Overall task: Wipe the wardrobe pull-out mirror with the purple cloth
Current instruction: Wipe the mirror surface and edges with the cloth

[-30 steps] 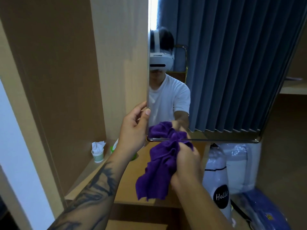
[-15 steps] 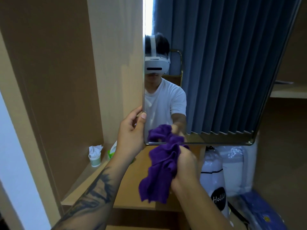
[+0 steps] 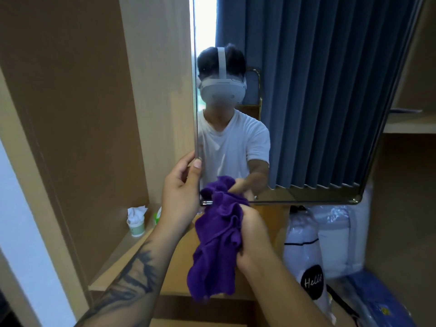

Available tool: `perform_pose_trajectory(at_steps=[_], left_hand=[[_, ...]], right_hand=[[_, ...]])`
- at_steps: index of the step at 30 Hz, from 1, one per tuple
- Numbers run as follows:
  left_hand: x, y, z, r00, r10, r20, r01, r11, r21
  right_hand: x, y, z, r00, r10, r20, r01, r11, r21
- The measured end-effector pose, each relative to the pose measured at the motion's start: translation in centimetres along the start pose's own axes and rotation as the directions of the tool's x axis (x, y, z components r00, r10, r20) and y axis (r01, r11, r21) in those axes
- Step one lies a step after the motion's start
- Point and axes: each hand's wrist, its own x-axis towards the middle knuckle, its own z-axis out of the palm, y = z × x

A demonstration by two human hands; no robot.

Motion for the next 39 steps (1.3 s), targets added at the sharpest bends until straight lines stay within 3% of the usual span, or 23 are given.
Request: perform_pose_trajectory(at_steps=[3, 5, 12, 17, 22, 29, 33, 39], left_hand=[[0.0, -0.5, -0.1, 1.0, 0.023, 0.013, -0.023, 1.0, -0.017], [0.1, -0.7, -0.1, 1.0, 0.013, -0.003, -0.013, 1.0, -0.015], [0.1, -1.1, 0.2, 1.0, 0.013, -0.02, -0.014, 0.999, -0.043], [0.2, -1.3, 0.2, 0.998, 0.022, -0.058, -0.024, 0.999, -0.04], [0.4, -1.2, 0.0, 0.999, 0.002, -0.049, -0.004, 0.999, -0.035], [0.1, -1.9, 0.4, 0.997, 0.055, -0.052, -0.057, 0.997, -0.043], [0.1, -1.9, 0.6, 0.999, 0.034, -0.03, -0.037, 0.994, -0.107], [0.0, -2.1, 0.8, 0.998, 0.041, -0.046, -0.047, 0.992, -0.117]], right_hand=[[0.0, 1.0, 1.1, 0.988, 0.08, 0.13, -0.076, 0.996, -0.037], [-0.4, 0.7, 0.7, 0.983, 0.115, 0.143, -0.11, 0.993, -0.047], [-2.2, -4.8, -3.3, 0.995, -0.096, -0.01, 0.096, 0.989, 0.109], [-1.5, -1.1, 0.2, 0.989, 0.063, 0.134, -0.072, 0.995, 0.067], [-1.3, 0.0, 1.1, 0.991, 0.084, 0.102, -0.087, 0.996, 0.017], [-2.9, -5.6, -3.3, 0.992, -0.122, -0.017, 0.123, 0.988, 0.098], [-2.6, -4.8, -2.4, 0.991, -0.116, -0.068, 0.121, 0.989, 0.079], [-2.5, -3.4, -2.0, 0.998, 0.009, -0.057, -0.008, 1.0, 0.023]])
